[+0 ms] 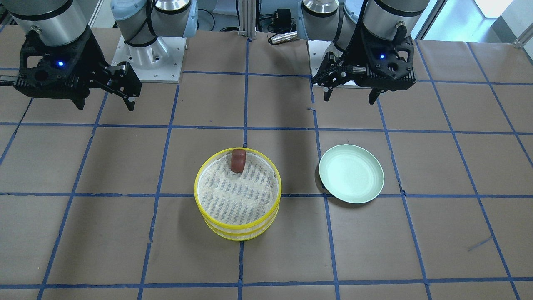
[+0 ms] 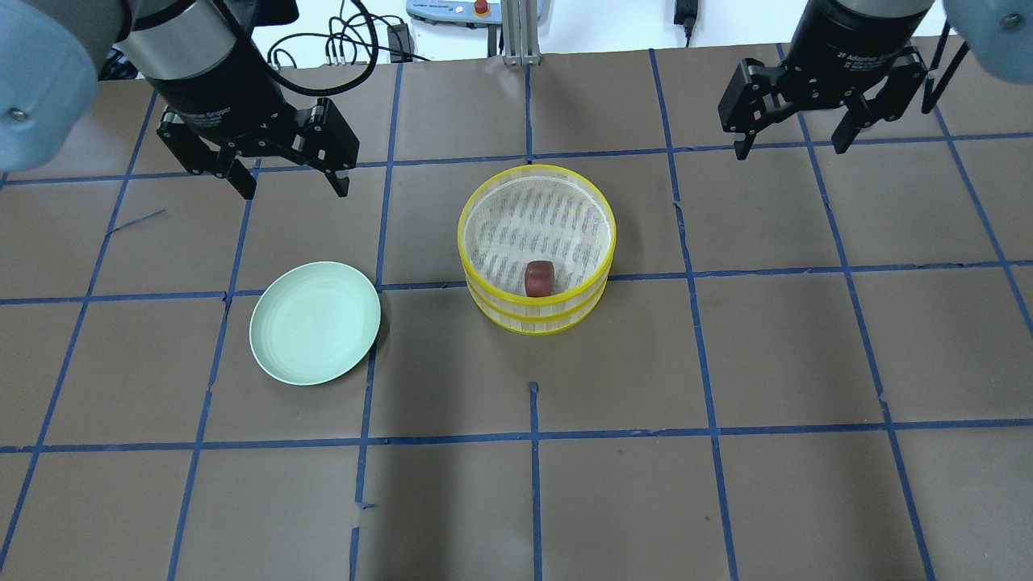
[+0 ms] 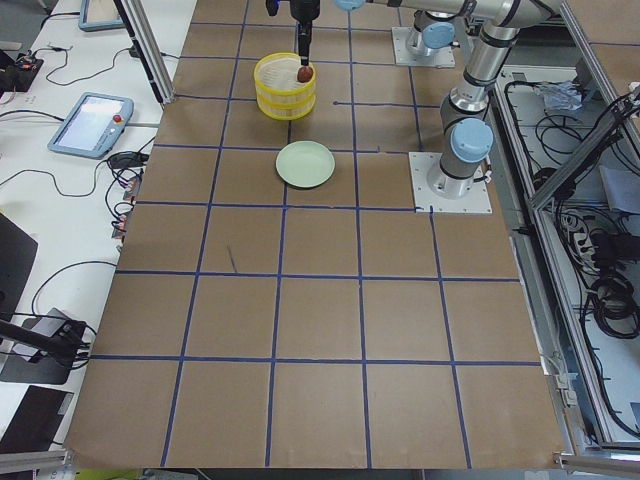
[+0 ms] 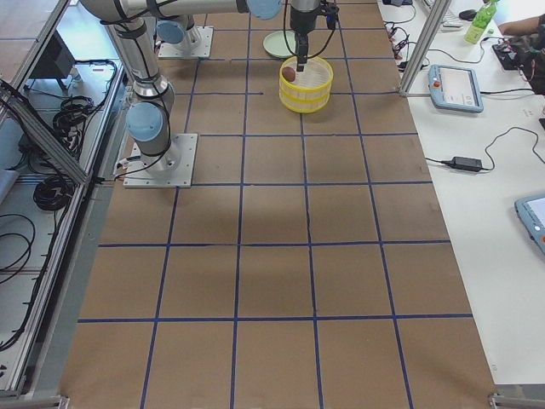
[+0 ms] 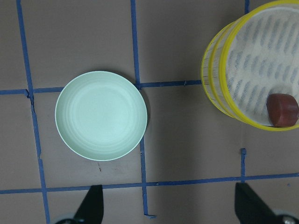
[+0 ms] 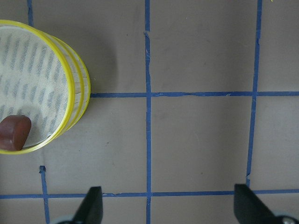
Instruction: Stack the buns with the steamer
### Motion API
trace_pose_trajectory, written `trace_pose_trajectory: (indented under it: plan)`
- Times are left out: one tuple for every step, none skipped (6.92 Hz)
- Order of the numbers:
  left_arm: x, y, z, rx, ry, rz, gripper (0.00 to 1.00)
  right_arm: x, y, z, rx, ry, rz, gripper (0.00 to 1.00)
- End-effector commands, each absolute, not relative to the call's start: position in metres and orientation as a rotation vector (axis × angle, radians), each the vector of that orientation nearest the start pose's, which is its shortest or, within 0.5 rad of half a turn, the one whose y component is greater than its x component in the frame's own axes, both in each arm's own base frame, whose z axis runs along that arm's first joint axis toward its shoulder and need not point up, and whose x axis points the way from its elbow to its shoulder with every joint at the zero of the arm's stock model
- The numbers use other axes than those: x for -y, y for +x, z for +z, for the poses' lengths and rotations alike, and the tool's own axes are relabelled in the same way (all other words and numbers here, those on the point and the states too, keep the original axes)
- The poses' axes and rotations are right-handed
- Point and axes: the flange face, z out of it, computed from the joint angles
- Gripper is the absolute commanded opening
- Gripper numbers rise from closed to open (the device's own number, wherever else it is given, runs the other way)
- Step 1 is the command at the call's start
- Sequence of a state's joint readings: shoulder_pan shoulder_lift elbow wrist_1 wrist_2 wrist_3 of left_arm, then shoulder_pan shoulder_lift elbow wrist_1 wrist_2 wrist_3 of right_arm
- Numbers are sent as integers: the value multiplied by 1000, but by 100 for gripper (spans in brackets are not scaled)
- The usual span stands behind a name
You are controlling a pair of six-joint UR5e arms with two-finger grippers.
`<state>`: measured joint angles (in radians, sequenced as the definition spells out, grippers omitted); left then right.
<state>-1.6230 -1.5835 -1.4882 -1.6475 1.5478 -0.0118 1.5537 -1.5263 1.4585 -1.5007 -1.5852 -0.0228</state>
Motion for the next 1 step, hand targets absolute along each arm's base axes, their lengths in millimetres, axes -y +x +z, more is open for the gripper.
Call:
trace_pose_trajectory:
  plan:
    - [488,-160,515,-3164,63,11,100,512,126,513,-3132,-10,7,100]
